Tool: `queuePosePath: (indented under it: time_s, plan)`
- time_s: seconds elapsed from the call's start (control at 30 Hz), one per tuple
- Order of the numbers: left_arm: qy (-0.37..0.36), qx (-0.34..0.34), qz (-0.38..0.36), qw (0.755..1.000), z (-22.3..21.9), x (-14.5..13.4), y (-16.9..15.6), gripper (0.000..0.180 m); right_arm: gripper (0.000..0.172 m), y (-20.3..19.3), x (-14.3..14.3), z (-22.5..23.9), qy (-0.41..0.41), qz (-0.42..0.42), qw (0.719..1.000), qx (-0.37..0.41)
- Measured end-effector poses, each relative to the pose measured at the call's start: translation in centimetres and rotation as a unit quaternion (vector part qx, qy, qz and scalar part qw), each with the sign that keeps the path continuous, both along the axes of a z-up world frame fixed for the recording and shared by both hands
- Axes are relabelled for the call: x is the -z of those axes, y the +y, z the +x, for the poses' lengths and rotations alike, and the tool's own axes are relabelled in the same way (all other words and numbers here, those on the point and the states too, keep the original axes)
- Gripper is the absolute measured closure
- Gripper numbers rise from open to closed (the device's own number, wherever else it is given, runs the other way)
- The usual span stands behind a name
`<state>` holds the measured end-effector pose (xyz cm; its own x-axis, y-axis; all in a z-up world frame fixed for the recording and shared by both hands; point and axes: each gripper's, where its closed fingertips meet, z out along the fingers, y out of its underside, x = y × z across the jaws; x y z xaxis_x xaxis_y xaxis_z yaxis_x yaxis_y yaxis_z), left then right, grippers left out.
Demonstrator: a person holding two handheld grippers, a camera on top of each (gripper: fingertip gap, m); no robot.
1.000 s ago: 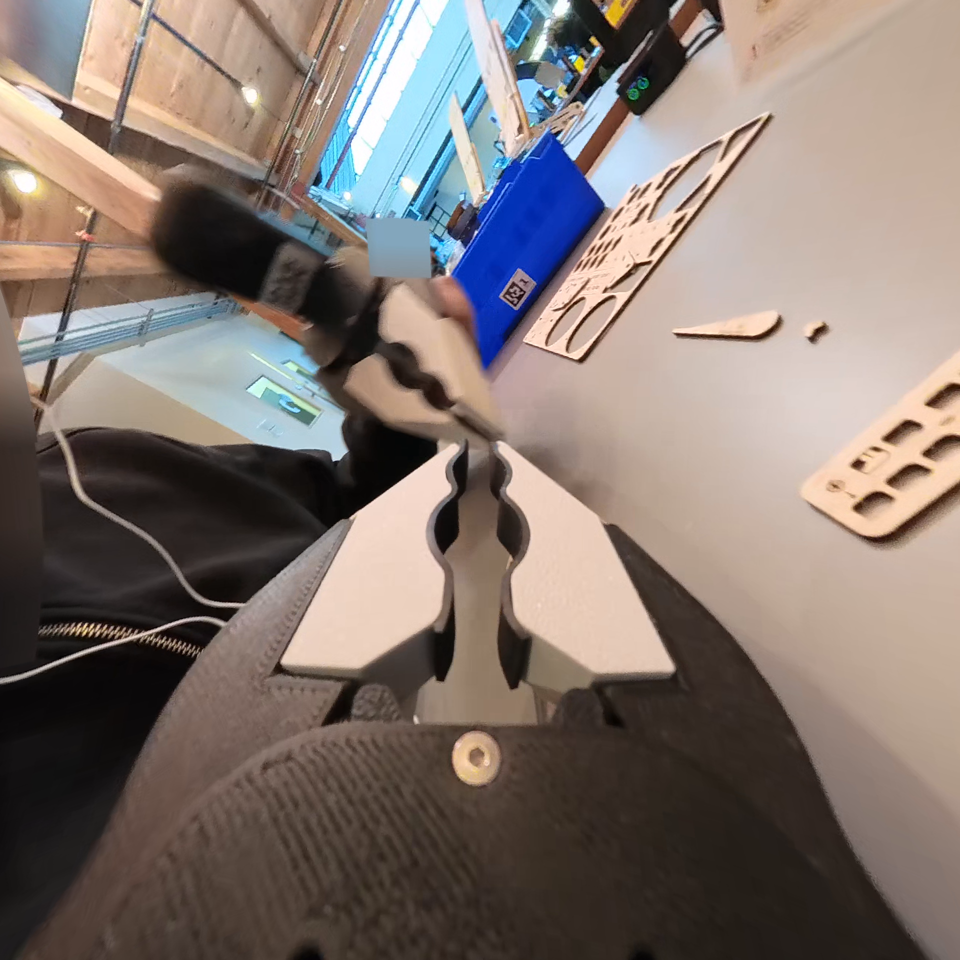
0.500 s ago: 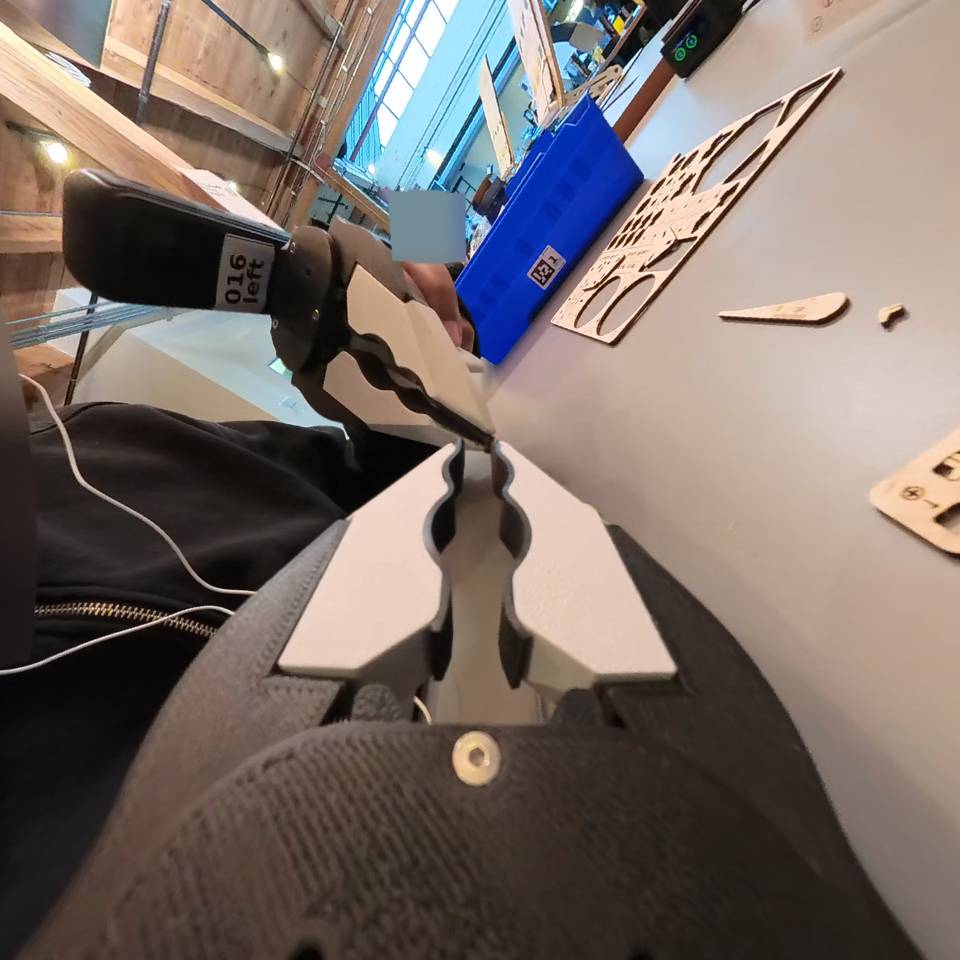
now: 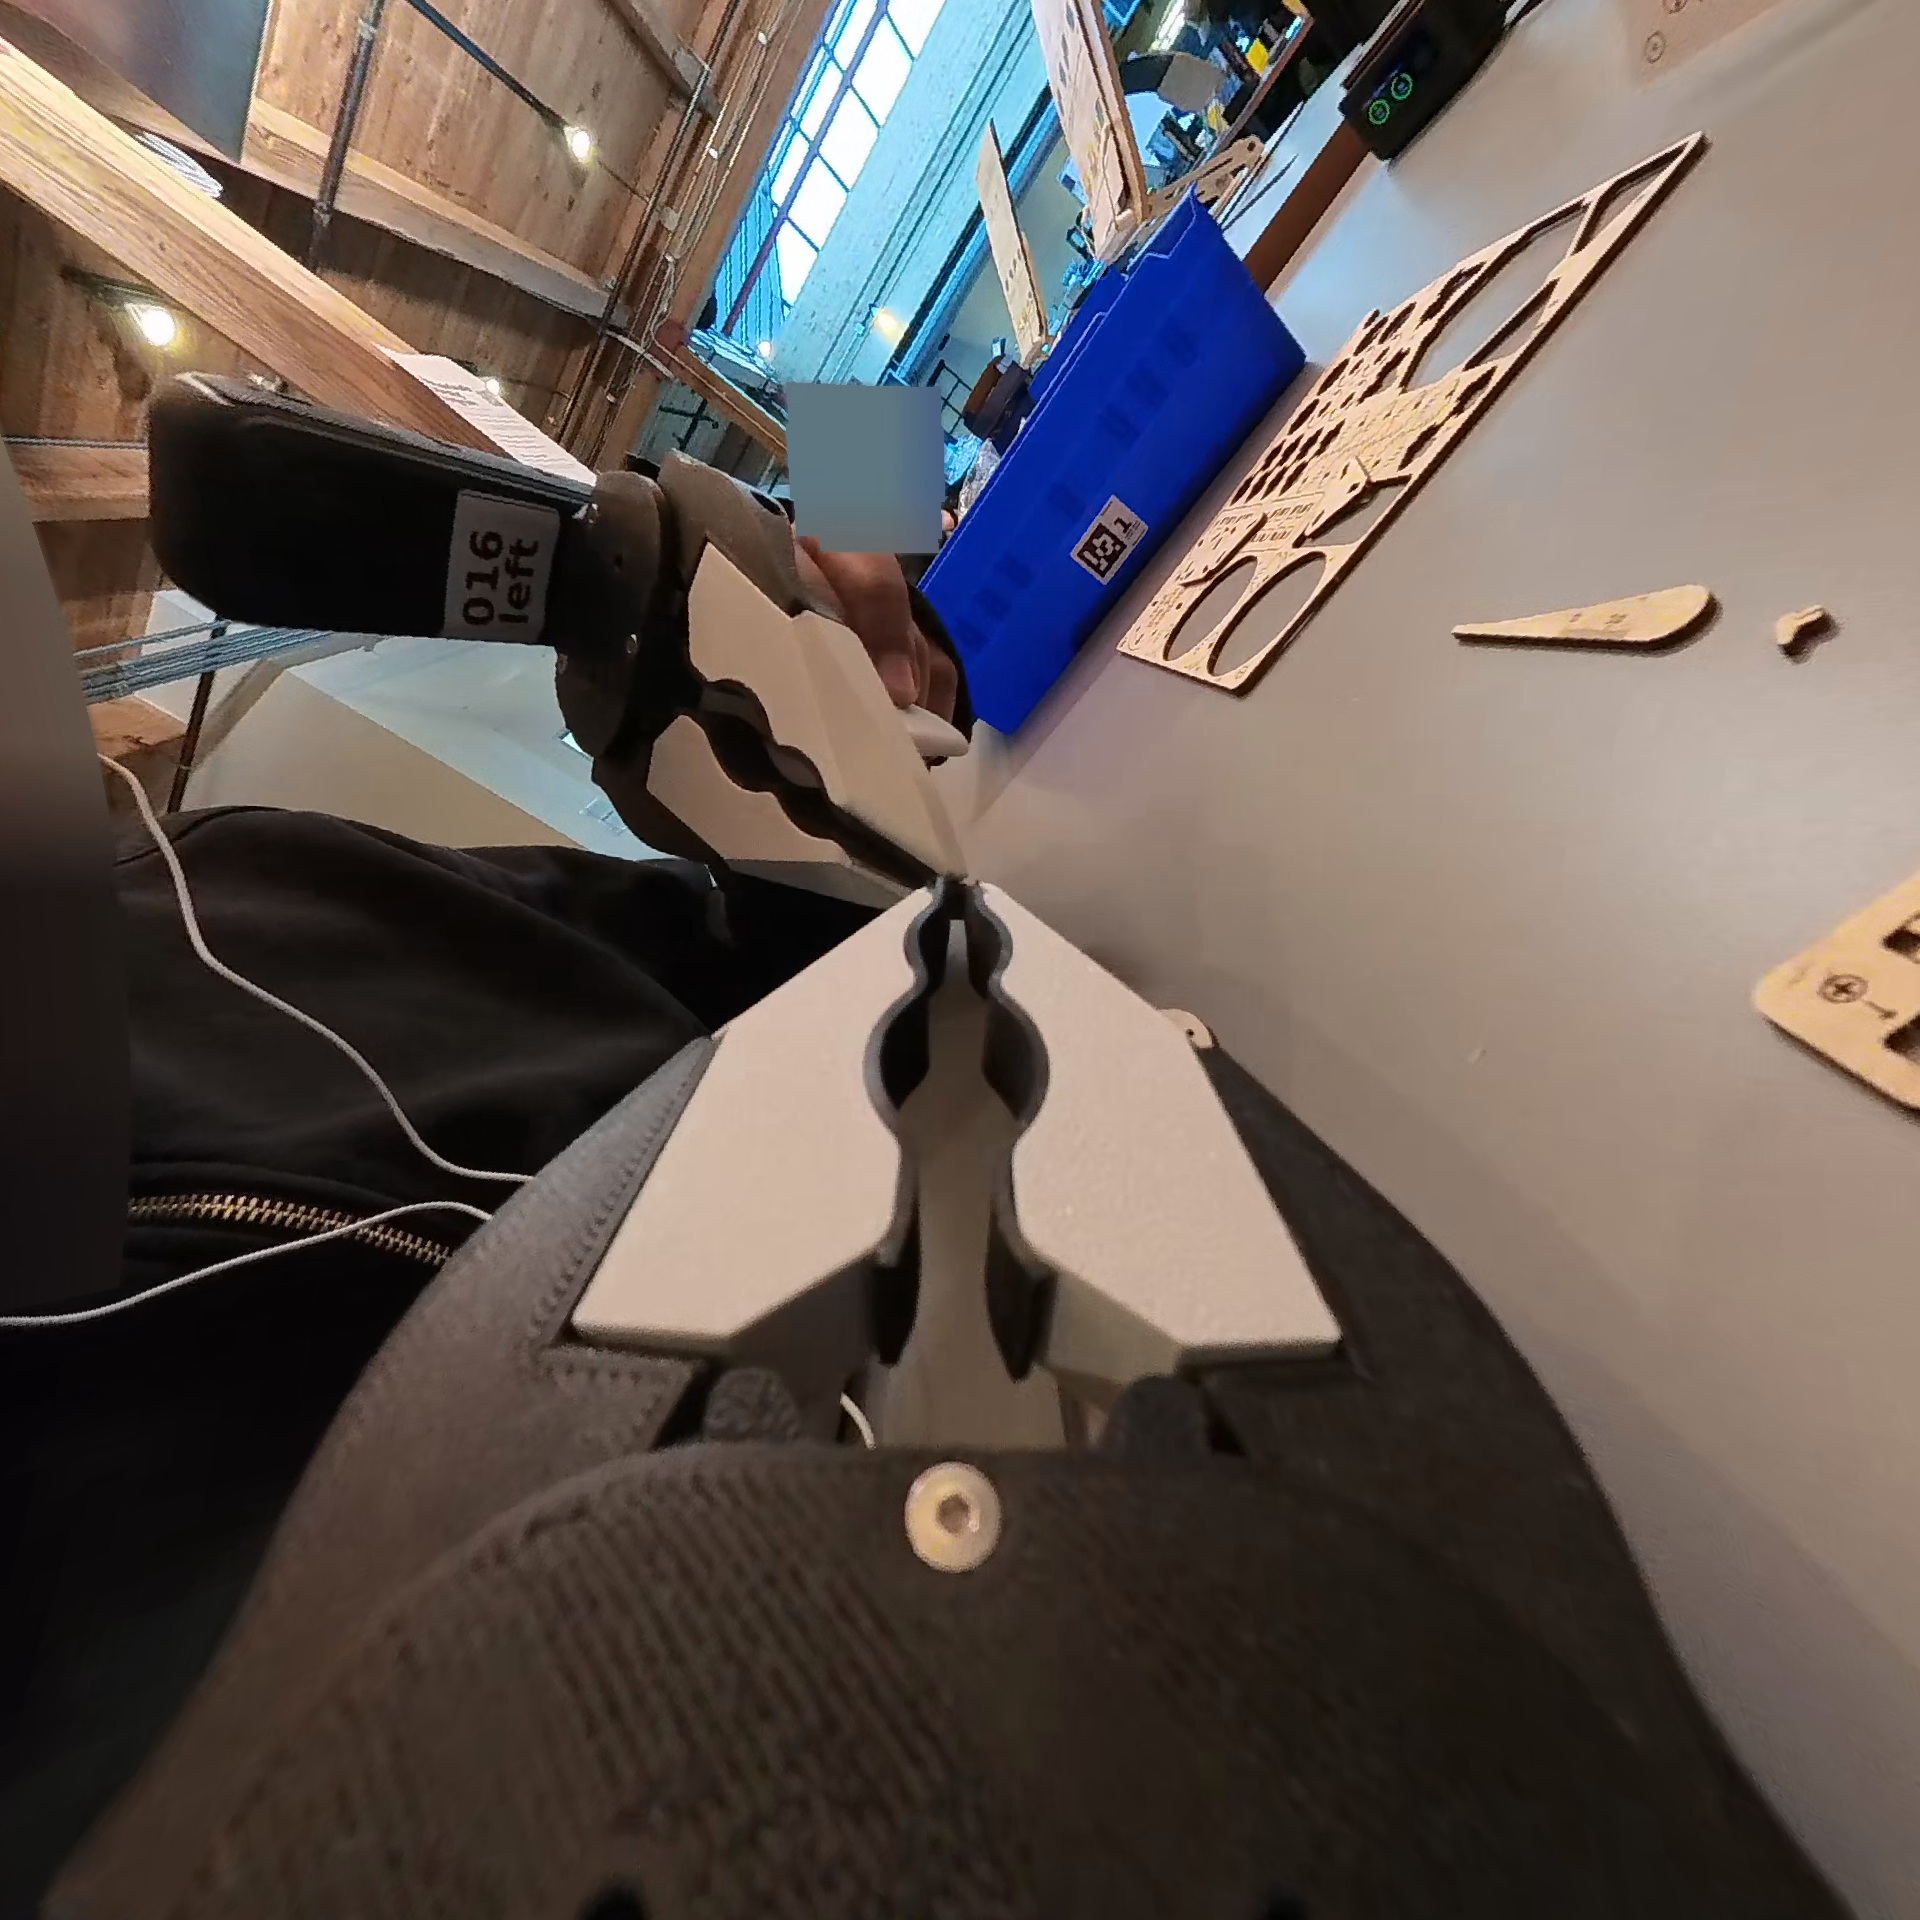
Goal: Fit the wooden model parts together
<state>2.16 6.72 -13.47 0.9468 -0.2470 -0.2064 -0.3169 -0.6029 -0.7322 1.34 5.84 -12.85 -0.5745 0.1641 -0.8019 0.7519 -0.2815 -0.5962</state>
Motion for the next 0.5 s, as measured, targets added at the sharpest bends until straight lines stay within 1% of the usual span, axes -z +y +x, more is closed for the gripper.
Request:
queuePosePath:
  time_s: [0.23,0.37,0.43,0.5]
  plan:
    - [-0.017,-0.005,0.02,1.0,0.1,-0.6,0.2,0.18,0.172,0.3,-0.6,0.1,0.019,-0.003,1.0,0.003]
    - [-0.07,-0.023,0.038,0.997,0.1,-1.3,0.0,0.172,0.172,0.4,-1.9,0.5,0.067,-0.005,0.998,0.004]
    - [-0.092,-0.042,0.05,0.994,-0.3,-1.6,-0.3,0.172,0.172,0.3,-2.3,0.7,0.107,0.022,0.994,0.009]
    - [-0.121,-0.068,0.059,0.989,-0.8,-1.5,-1.0,0.171,0.172,0.1,-2.0,0.7,0.149,0.081,0.985,0.023]
